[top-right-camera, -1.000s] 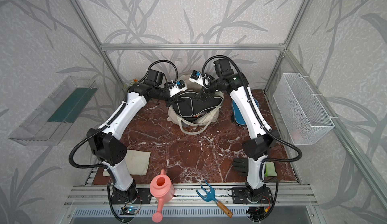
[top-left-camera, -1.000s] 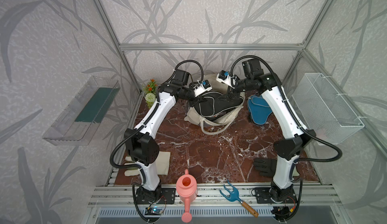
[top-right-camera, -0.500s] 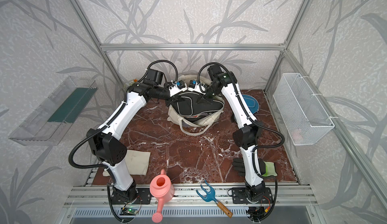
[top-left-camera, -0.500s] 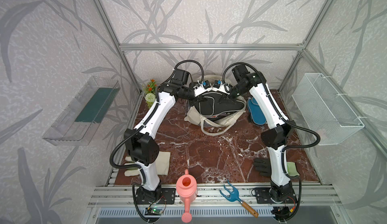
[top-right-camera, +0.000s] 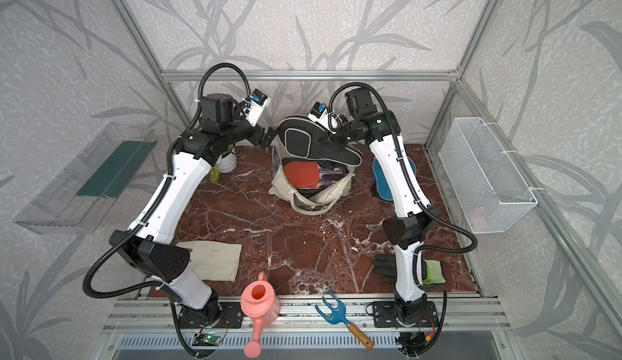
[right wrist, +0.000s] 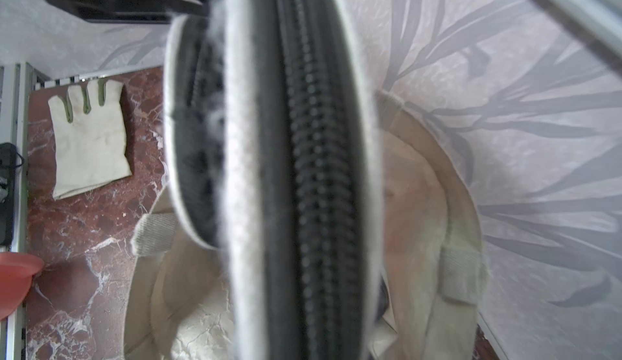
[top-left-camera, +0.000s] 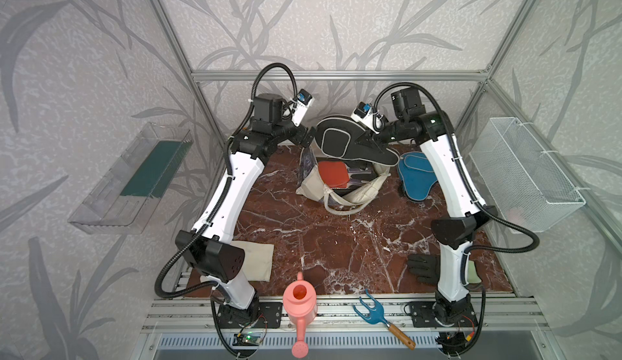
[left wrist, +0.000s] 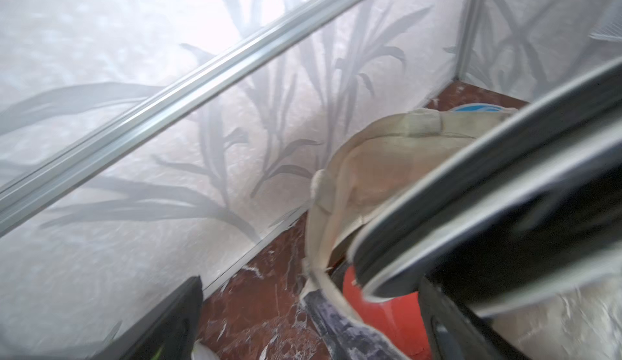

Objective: Remove the ping pong set from the canvas bag
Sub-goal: Pick up the ping pong set from the canvas bag, then place the ping pong set at the center of the board.

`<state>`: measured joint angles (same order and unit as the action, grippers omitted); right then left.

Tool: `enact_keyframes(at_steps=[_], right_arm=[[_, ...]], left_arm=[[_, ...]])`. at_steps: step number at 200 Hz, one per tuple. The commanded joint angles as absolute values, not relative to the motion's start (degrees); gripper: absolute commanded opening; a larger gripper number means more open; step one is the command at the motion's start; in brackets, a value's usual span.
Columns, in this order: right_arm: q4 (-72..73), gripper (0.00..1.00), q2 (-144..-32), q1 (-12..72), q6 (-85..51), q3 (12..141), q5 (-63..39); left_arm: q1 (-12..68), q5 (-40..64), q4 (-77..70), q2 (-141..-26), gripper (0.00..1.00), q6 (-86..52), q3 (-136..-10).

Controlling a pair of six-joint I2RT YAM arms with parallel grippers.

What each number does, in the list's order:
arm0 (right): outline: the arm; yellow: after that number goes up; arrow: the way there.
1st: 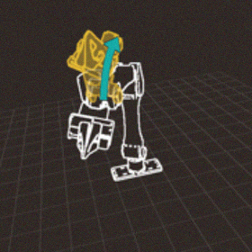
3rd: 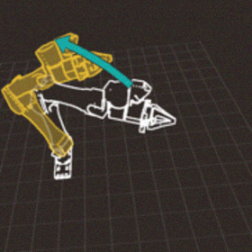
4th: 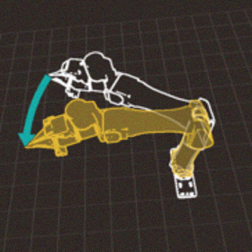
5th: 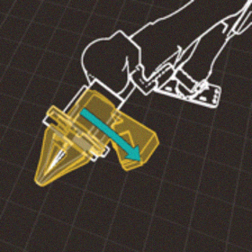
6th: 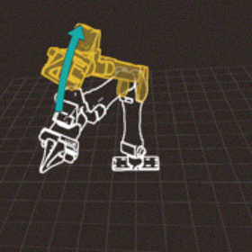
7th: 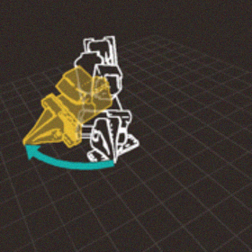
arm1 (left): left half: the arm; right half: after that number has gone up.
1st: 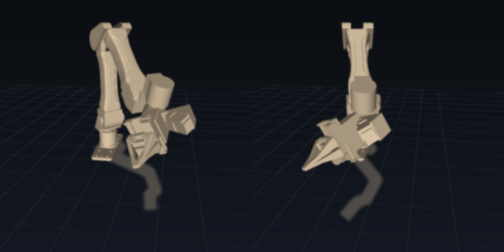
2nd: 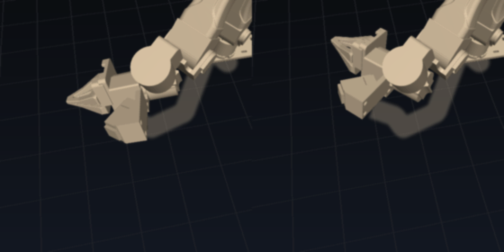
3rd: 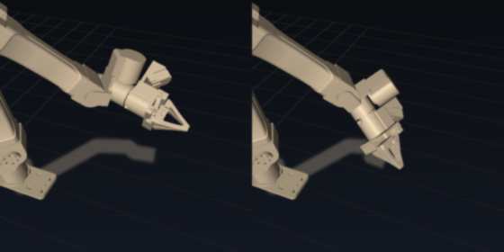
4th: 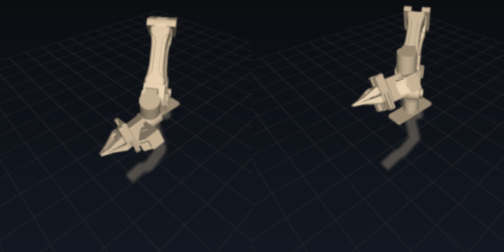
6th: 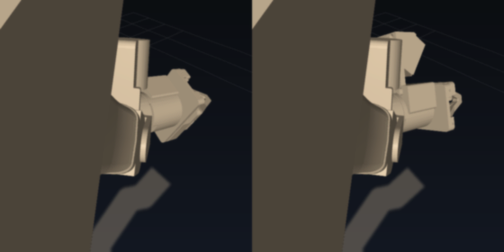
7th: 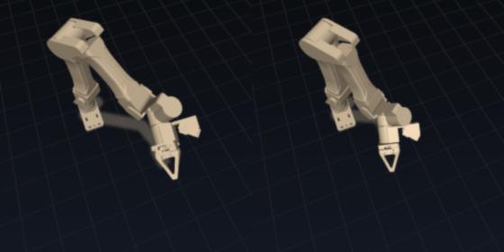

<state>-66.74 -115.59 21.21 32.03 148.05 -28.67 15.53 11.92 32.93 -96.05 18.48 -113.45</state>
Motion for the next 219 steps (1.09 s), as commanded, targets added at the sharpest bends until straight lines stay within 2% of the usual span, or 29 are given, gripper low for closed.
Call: enact_keyframes(at_steps=[1, 20, 56, 77, 120, 153, 177, 219], right_arm=[[-60.1, 0.00, -108.4, 18.1, 23.5, 148.6, -30.4], [-57.8, 0.00, -105.8, 15.8, 19.2, 147.5, -28.2], [-55.4, 0.00, -99.8, 12.8, 13.3, 142.5, -17.2], [-51.8, 0.00, -91.7, 12.5, 11.1, 133.1, -8.5], [-49.4, 0.00, -74.8, 9.7, 5.3, 109.9, -1.2], [-49.8, 0.00, -61.5, 8.4, -1.3, 87.1, 1.0], [-50.5, 0.00, -54.5, 4.5, -7.4, 71.7, -2.5], [-51.0, 0.00, -46.6, -0.6, -14.7, 57.0, -7.7]], left_arm=[[14.7, 2.2, 36.4, -97.2, 0.99, 10.3, -115.0], [14.7, 1.4, 37.8, -97.7, 0.99, 7.7, -114.0], [14.7, 3.4, 42.2, -100.8, 0.99, 3.9, -114.8], [14.8, 8.6, 43.0, -103.0, 0.99, 3.1, -115.5], [14.9, 15.3, 43.9, -107.6, 0.99, -0.1, -119.5], [15.1, 19.4, 44.5, -109.0, 0.99, -1.5, -120.8], [15.3, 19.9, 43.5, -107.9, 0.99, -2.1, -119.0], [15.4, 18.6, 42.8, -106.6, 0.99, -3.3, -117.1]])
